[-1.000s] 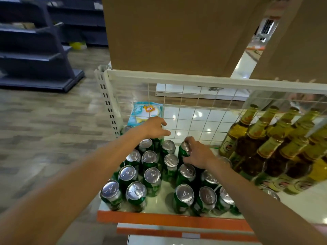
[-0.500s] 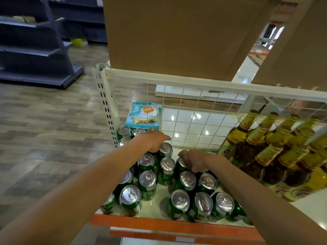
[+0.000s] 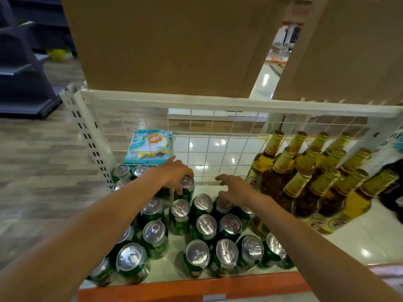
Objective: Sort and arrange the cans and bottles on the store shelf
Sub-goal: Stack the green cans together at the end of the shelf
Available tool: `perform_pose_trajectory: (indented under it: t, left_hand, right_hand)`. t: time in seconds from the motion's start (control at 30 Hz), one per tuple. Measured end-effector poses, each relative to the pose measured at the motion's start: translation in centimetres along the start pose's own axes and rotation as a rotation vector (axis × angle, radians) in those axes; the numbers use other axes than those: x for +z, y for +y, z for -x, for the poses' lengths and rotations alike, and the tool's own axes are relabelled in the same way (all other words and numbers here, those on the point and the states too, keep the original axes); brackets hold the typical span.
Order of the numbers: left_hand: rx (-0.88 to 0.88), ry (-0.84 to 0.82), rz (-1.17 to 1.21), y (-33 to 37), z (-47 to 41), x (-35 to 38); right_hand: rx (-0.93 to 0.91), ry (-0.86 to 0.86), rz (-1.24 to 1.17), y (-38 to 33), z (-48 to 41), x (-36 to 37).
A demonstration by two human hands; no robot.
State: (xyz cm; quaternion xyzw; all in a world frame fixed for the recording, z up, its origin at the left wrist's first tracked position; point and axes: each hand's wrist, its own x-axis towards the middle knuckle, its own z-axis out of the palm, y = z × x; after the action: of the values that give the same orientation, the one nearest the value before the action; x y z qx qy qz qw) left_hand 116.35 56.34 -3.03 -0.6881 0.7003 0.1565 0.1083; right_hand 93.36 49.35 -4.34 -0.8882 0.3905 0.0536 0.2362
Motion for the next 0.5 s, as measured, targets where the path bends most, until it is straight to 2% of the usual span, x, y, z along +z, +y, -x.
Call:
perform_pose_trajectory:
  t: [0.23, 0.37, 0.5]
  left_hand:
    - [-0.088, 0.103, 0.294, 5.5, -4.1, -1.9]
    - [-0.136, 0.166, 0.343, 7.8, -5.2, -1.7]
    - [-0.115, 0.169, 0.396, 8.3, -5.3, -0.9]
  right_hand:
    - [0.034, 0.128, -0.389, 0.9, -1.3, 1.8]
    - [0.033, 0.241, -0.422, 1.4, -1.7, 1.7]
    - [0.079, 0.191, -0.298, 2.2, -2.3, 1.2]
